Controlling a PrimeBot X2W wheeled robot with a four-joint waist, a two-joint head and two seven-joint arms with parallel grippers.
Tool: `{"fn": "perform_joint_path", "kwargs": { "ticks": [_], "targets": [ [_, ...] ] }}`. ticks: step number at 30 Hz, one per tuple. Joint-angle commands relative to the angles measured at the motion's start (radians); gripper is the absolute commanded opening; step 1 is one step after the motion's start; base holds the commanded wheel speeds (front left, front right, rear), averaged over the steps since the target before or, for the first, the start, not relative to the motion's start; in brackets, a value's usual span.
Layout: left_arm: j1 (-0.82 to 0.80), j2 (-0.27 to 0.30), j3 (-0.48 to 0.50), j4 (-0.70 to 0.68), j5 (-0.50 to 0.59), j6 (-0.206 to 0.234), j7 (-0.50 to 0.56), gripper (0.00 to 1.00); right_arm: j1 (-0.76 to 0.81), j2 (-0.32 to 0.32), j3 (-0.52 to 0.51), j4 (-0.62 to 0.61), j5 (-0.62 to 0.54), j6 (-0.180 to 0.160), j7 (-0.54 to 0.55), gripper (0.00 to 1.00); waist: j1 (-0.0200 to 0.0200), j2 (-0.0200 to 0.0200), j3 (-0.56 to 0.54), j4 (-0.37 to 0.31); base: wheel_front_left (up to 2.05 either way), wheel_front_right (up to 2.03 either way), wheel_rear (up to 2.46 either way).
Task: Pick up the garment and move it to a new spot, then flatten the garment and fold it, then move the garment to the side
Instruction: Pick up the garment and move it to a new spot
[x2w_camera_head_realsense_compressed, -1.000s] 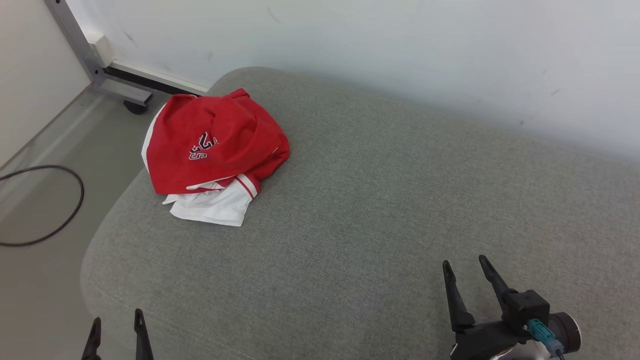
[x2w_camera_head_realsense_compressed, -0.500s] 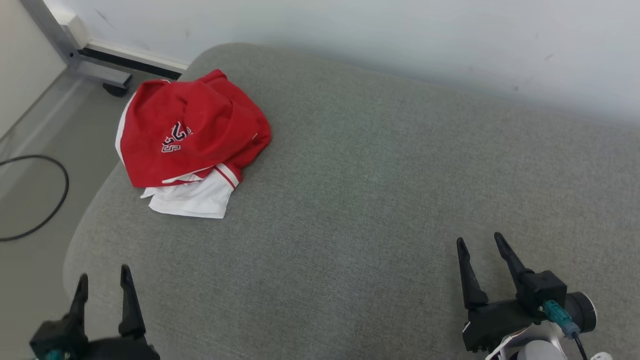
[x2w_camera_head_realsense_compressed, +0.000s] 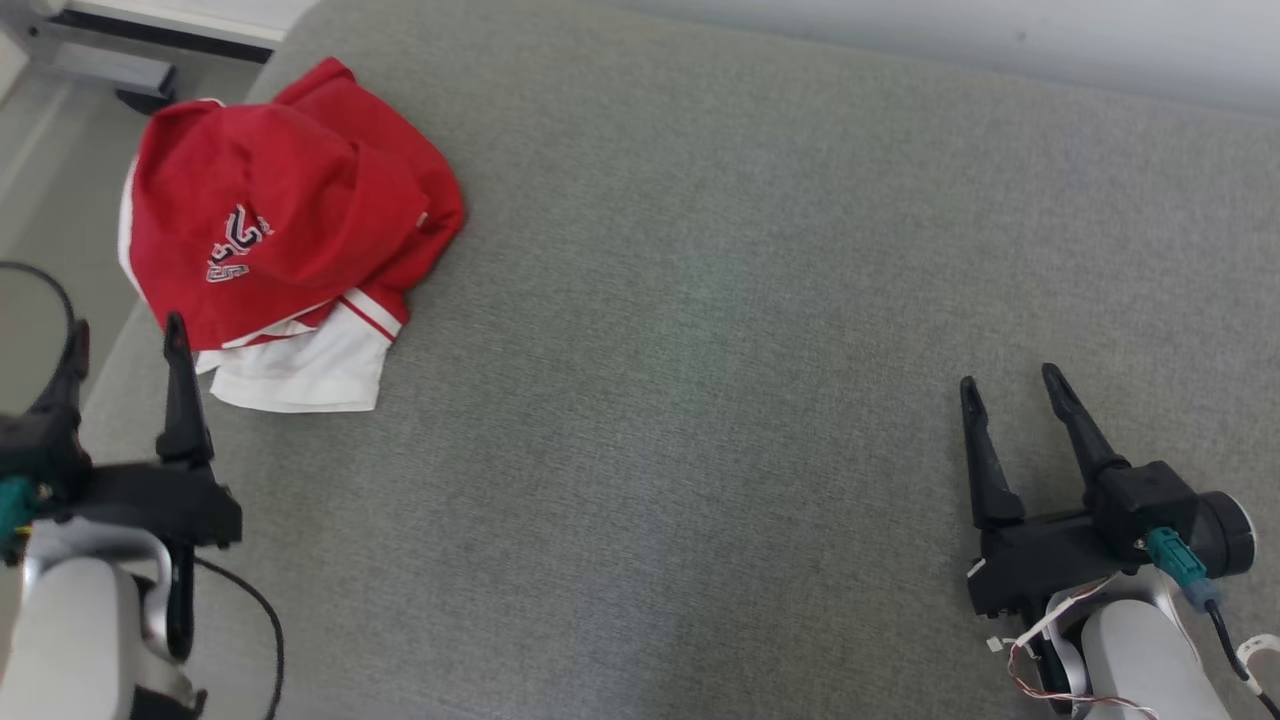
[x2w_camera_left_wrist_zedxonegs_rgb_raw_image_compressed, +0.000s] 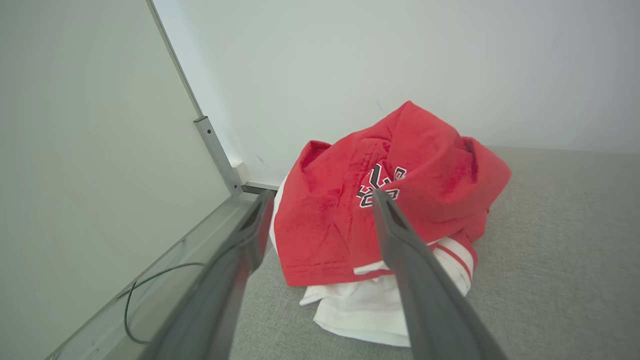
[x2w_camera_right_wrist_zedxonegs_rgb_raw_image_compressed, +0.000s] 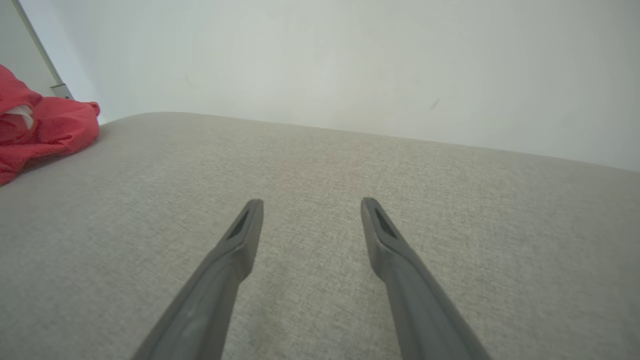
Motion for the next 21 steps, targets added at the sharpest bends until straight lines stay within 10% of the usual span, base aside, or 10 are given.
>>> {"fn": "perform_joint_path", "kwargs": {
  "ticks": [1,21],
  "targets": [
    [-0.041,0.016,-0.008,0.024,-0.003,-0.001,-0.003,1.0,-0.008,-0.012,-0.002,0.017,-0.02,0.003,0.0,1.0,-0.0002,-0.0001,0.059,-0.043,0.0,0.0,0.0],
    [-0.336,0.193,-0.334,0.337,-0.265,0.0,0.06,1.0,-0.072,-0.04,0.005,0.041,-0.031,0.0,0.005,1.0,-0.0002,-0.0001,0.157,-0.138,0.0,0.0,0.0]
  ]
}}
